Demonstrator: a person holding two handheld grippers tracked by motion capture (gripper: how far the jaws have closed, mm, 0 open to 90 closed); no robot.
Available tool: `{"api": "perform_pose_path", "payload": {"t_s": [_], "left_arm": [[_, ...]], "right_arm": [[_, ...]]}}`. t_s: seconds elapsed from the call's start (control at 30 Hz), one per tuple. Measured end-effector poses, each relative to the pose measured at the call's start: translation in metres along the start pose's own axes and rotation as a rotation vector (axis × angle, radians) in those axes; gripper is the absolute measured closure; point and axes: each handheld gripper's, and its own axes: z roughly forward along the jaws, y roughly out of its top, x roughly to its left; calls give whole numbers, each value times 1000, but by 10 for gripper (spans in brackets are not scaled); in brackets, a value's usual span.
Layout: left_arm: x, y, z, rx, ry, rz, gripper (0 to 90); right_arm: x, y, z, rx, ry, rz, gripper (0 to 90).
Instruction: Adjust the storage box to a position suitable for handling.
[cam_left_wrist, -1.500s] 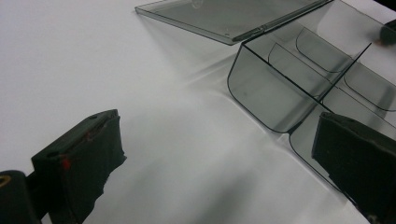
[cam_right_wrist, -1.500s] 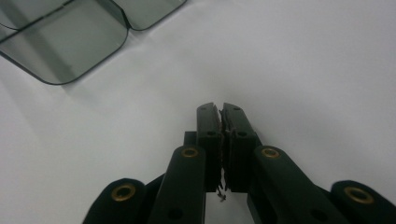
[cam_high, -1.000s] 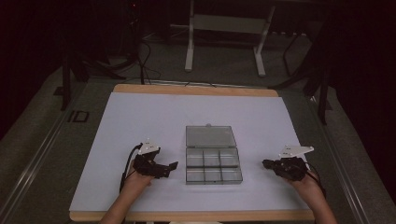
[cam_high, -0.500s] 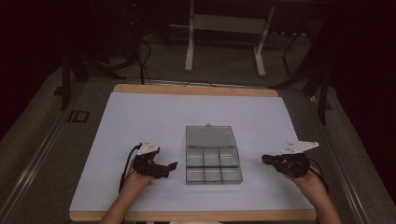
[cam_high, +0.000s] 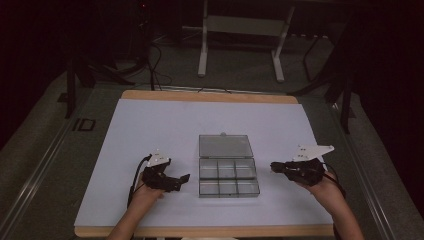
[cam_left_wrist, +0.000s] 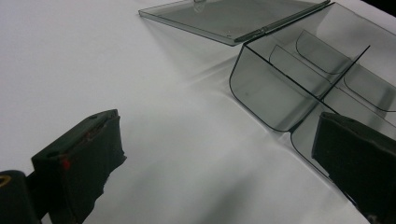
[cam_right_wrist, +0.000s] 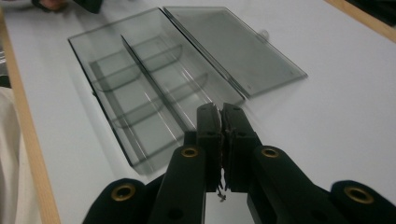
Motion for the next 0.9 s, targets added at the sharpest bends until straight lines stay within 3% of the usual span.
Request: {"api": "perform_pose_path", "payload": {"t_s": [0.33,0.9], "left_arm": [[1,-1,-1,-3,3,0,27],[2,-1,-5,-15,13,1,26]], "right_arm": [[11,23,17,0,68,-69,871],[29,44,54,8,185,-145,871]]}}
